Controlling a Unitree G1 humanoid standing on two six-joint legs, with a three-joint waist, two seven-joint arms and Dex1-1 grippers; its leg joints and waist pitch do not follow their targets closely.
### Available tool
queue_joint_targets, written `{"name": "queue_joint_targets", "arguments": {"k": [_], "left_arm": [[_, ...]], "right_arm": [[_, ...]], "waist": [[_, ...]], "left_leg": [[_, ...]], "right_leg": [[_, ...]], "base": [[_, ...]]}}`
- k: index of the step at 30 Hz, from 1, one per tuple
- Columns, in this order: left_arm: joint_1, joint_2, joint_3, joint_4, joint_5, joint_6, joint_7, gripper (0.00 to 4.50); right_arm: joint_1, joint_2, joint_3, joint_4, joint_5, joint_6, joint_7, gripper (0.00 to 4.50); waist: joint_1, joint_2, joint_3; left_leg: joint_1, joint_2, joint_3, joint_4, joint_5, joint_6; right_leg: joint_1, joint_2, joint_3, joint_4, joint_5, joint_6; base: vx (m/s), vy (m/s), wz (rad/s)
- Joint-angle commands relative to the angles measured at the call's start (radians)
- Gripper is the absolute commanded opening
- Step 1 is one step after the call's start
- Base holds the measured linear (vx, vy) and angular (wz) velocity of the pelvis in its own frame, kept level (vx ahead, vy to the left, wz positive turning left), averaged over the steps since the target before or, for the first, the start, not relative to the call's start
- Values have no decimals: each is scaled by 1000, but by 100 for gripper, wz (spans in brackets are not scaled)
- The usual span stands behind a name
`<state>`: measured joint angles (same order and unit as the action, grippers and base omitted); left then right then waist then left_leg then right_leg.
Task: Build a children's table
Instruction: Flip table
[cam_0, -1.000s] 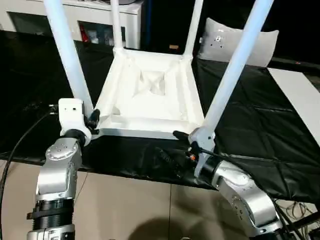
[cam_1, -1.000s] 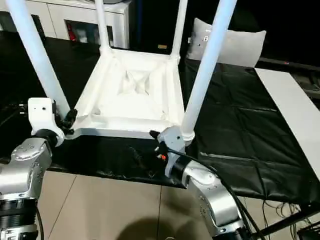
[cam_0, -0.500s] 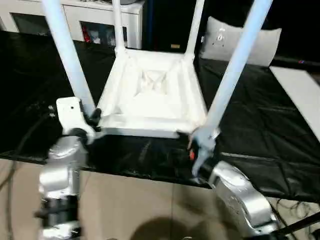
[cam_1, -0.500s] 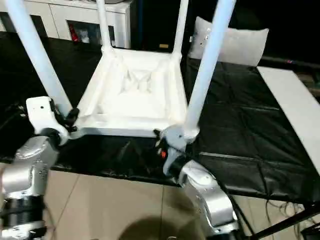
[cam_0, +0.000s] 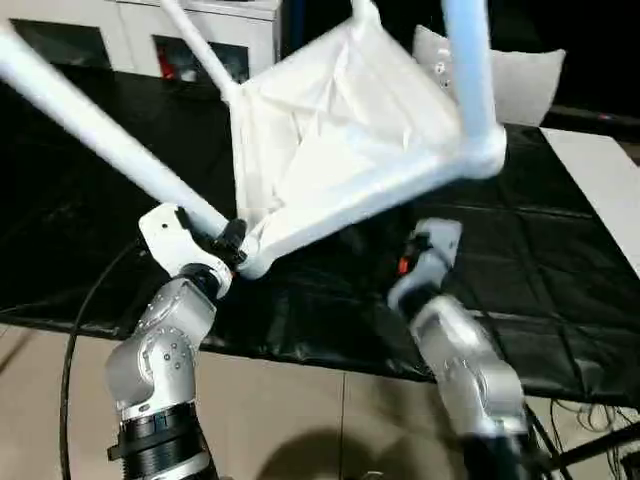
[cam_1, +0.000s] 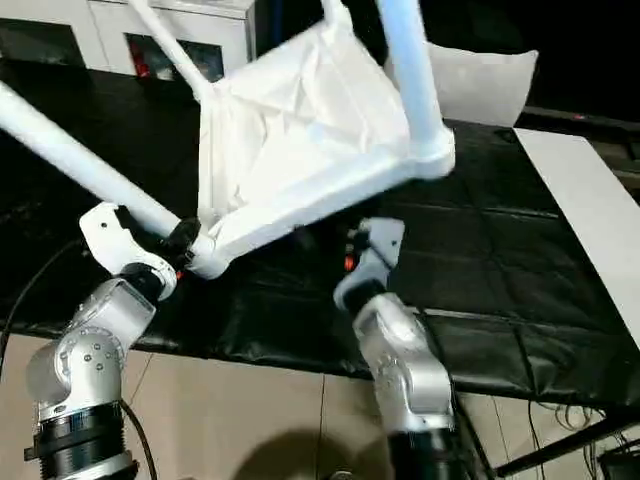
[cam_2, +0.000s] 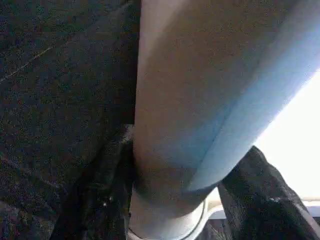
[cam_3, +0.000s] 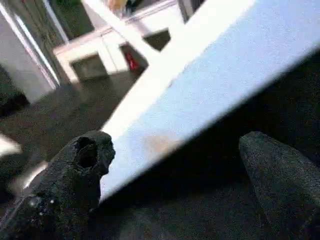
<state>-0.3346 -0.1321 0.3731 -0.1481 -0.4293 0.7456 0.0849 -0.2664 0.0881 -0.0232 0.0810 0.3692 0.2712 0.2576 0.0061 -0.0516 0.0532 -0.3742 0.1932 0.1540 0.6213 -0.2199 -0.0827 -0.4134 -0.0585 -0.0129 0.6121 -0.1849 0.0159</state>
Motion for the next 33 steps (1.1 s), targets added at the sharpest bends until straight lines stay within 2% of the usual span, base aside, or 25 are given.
{"name": "queue_joint_targets", "arguments": {"k": [1, 2, 3, 4, 5, 7, 12, 14, 16, 17, 18, 19, 22, 24, 26, 29, 33], "left_arm": [[52, -138, -19, 5, -98, 20, 13, 202], [57, -132, -28, 7, -111, 22, 15, 202], [59, -130, -31, 8, -112, 24, 12, 202], [60, -133, -31, 5, -109, 30, 9, 202], [62, -135, -33, 5, -104, 34, 3, 202], [65, -141, -35, 1, -94, 42, -3, 202], [76, -139, -66, 6, -102, 42, 1, 202], [78, -134, -77, 9, -105, 43, 0, 202], [79, -129, -86, 11, -106, 46, -3, 202], [82, -126, -98, 11, -106, 52, -10, 202], [83, -126, -100, 10, -105, 53, -11, 202], [87, -125, -111, 9, -103, 59, -16, 202], [98, -122, -137, 3, -95, 66, -23, 202], [103, -124, -146, -2, -93, 69, -23, 202], [108, -127, -157, -7, -91, 71, -22, 202], [116, -123, -175, -12, -84, 71, -25, 202], [125, -114, -204, -17, -77, 81, -35, 202]], "right_arm": [[-15, 28, -39, 25, 26, -18, -22, 450], [-38, 48, -67, 53, 43, -25, -45, 450], [-48, 56, -78, 65, 48, -27, -55, 450], [-59, 67, -93, 78, 61, -29, -57, 450], [-81, 87, -115, 98, 87, -35, -58, 450], [-110, 109, -139, 129, 121, -50, -58, 450], [-197, 146, -168, 223, 199, -88, -16, 450], [-225, 156, -178, 246, 208, -89, -6, 450], [-251, 161, -188, 275, 203, -98, -11, 450], [-296, 169, -214, 329, 210, -115, -30, 450], [-305, 170, -219, 340, 213, -120, -33, 450], [-355, 177, -249, 401, 237, -135, -49, 450], [-432, 178, -281, 504, 294, -161, -42, 450], [-463, 183, -298, 544, 323, -168, -29, 450], [-501, 188, -325, 590, 350, -179, -14, 422], [-537, 190, -347, 632, 379, -178, 13, 405], [-578, 189, -359, 687, 411, -193, 35, 357]], "waist": [[2, -4, -59], [3, -6, -59], [2, -4, -60], [1, -11, -62], [4, -6, -62], [2, -5, -63], [7, -4, -65], [8, -9, -65], [11, -8, -65], [10, -11, -65], [11, -9, -65], [12, -9, -64], [17, -9, -65], [21, -13, -68], [27, -11, -69], [30, -14, -72], [26, -15, -72]], "left_leg": [[1, 17, 7, -79, -92, 28], [1, 17, 7, -79, -85, 30], [2, 16, 7, -78, -79, 32], [1, 15, 9, -76, -69, 34], [2, 16, 8, -77, -58, 39], [2, 16, 8, -76, -52, 46], [5, 18, 10, -74, -28, 56], [4, 17, 11, -73, -28, 63], [3, 17, 11, -73, -18, 64], [4, 16, 12, -73, -23, 62], [5, 17, 13, -73, -32, 61], [6, 17, 14, -73, -49, 57], [7, 17, 15, -74, -66, 55], [6, 17, 17, -70, -36, 65], [7, 17, 17, -69, -3, 82], [4, 17, 18, -66, 29, 101], [2, 18, 18, -67, 6, 104]], "right_leg": [[53, -45, 27, -58, -84, -168], [52, -45, 27, -58, -78, -167], [51, -45, 26, -56, -73, -170], [52, -43, 26, -55, -65, -169], [53, -45, 26, -53, -51, -170], [52, -45, 25, -51, -38, -177], [54, -44, 23, -47, -1, -188], [56, -45, 24, -47, 1, -191], [56, -46, 24, -46, 0, -191], [55, -45, 23, -47, -7, -193], [54, -47, 23, -47, -18, -195], [52, -47, 23, -49, -44, -194], [51, -46, 22, -51, -71, -190], [52, -45, 22, -46, -30, -192], [52, -45, 21, -41, 17, -203], [55, -44, 20, -35, 61, -217], [55, -48, 18, -38, 22, -222]], "base": [[0, 0, 0], [0, 0, 0], [0, 0, 0], [0, 0, 0], [0, 0, 0], [0, 0, 0], [0, 0, 0], [0, 0, 0], [0, 0, 0], [0, 0, 0], [0, 0, 0], [0, 0, 0], [0, 0, 0], [0, 0, 0], [0, 0, 0], [0, 0, 0], [0, 0, 0]]}}
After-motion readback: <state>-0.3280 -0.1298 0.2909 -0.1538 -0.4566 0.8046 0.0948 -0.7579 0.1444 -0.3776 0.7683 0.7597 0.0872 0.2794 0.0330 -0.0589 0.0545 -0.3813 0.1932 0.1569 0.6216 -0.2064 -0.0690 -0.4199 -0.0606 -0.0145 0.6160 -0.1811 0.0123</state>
